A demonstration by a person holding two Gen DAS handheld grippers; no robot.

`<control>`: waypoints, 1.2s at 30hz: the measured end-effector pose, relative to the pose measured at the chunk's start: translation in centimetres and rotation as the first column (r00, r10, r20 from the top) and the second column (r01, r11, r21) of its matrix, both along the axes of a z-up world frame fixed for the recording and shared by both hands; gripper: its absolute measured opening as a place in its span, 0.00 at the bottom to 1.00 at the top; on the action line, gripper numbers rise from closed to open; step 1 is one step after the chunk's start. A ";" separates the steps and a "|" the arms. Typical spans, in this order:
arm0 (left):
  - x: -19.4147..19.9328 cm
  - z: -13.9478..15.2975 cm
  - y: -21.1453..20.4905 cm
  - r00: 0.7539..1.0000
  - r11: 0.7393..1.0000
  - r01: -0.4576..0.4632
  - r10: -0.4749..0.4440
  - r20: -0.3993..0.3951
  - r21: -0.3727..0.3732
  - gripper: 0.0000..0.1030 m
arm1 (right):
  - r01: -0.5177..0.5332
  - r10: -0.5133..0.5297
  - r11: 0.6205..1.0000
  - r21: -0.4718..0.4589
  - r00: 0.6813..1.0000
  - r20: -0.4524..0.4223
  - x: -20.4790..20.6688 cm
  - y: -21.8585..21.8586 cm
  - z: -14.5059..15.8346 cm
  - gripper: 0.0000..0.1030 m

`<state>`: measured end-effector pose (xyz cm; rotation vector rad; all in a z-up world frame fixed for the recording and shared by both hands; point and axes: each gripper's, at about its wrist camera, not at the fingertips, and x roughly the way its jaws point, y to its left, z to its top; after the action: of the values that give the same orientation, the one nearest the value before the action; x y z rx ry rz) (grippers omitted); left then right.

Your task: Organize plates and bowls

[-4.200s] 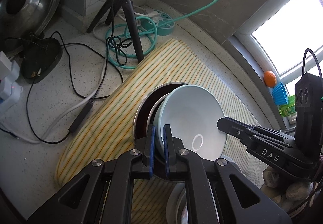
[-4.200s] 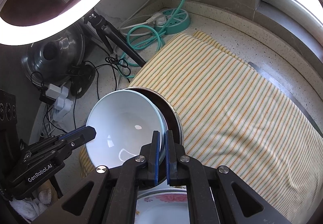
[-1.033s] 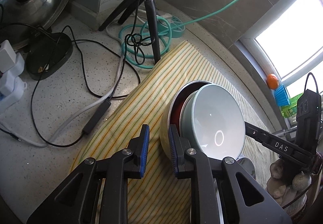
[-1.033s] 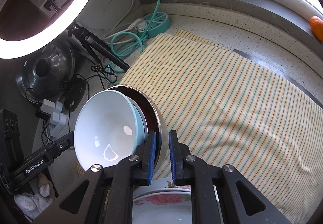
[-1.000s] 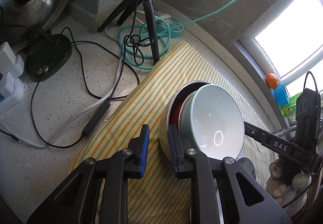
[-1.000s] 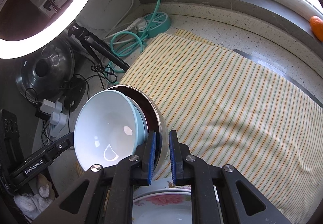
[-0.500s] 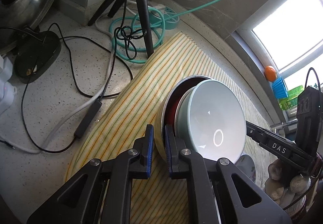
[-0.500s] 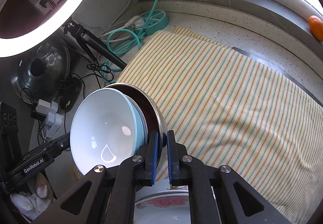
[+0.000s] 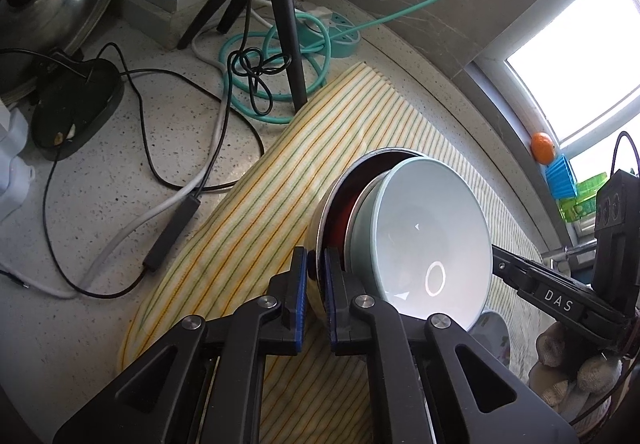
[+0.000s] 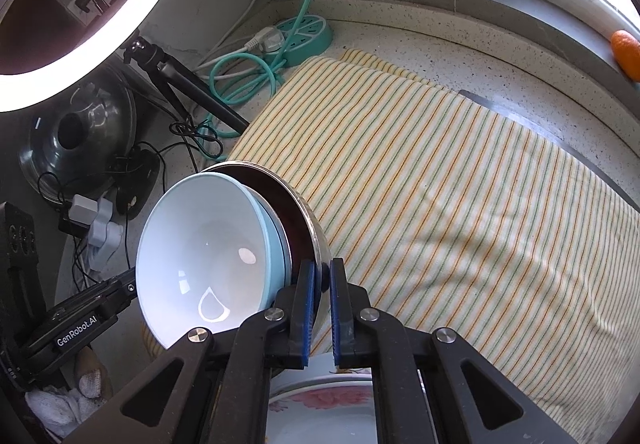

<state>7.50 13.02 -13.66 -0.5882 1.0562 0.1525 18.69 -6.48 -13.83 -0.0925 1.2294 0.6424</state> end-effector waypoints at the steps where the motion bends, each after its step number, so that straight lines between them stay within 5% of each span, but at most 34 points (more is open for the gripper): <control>1: 0.0 0.0 -0.1 1.000 1.000 0.001 -0.001 -0.001 0.006 0.06 | -0.002 0.002 1.000 -0.001 1.000 0.000 0.0 0.0 0.0 0.07; 36: -1.0 3.8 -0.9 0.998 0.998 -0.001 -0.002 0.067 0.055 0.06 | 0.032 -0.033 0.998 0.053 0.999 0.015 -1.6 -1.0 3.5 0.07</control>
<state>6.50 12.12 -9.82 -0.5399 0.9843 0.1601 17.14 -7.46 -10.35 -0.0333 1.1957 0.6448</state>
